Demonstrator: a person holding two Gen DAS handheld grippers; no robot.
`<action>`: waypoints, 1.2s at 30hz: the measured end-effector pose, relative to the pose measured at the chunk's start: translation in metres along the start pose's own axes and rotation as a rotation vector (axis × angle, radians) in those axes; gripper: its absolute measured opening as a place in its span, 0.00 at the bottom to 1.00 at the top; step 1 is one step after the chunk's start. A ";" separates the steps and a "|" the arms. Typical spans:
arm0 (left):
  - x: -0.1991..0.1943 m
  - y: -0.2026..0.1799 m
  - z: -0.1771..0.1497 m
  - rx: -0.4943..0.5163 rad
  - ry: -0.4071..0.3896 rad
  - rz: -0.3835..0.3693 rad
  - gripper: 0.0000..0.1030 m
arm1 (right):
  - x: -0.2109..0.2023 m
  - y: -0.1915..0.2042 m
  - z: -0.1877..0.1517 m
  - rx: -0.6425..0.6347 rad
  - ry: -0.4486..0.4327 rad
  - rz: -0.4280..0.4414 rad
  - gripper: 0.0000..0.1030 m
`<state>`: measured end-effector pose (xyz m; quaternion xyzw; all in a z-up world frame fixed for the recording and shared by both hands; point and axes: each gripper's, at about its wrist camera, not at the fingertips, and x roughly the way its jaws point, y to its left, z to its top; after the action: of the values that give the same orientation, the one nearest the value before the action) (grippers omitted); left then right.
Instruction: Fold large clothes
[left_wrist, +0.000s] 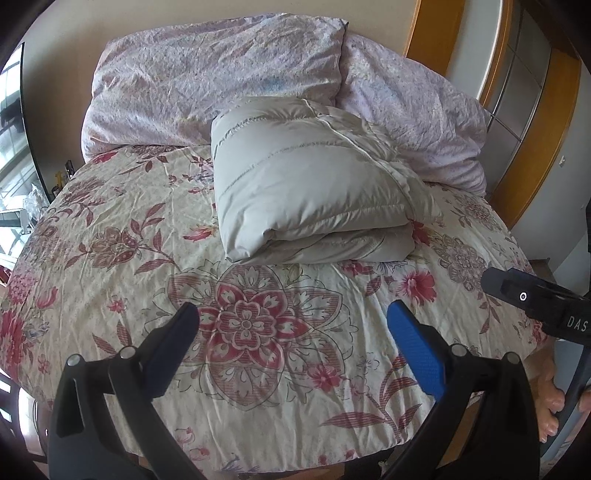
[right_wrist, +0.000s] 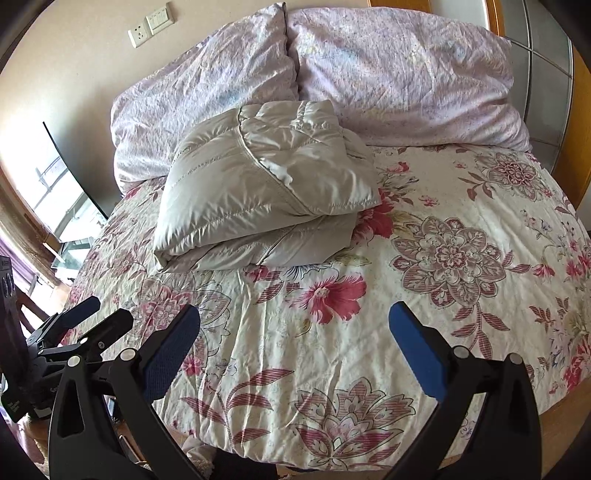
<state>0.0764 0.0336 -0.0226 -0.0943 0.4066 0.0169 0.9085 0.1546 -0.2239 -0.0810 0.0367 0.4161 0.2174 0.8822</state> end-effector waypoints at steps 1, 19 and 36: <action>-0.001 0.000 0.000 0.000 -0.002 0.003 0.98 | -0.001 0.000 0.000 0.002 0.002 0.002 0.99; -0.010 -0.003 0.005 -0.010 0.005 -0.032 0.98 | -0.008 0.000 0.000 0.031 0.033 0.056 0.99; -0.011 -0.005 0.006 -0.008 0.003 -0.032 0.98 | -0.008 -0.001 0.000 0.031 0.033 0.056 0.99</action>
<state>0.0742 0.0306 -0.0095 -0.1047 0.4063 0.0038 0.9077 0.1508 -0.2280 -0.0754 0.0586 0.4327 0.2363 0.8680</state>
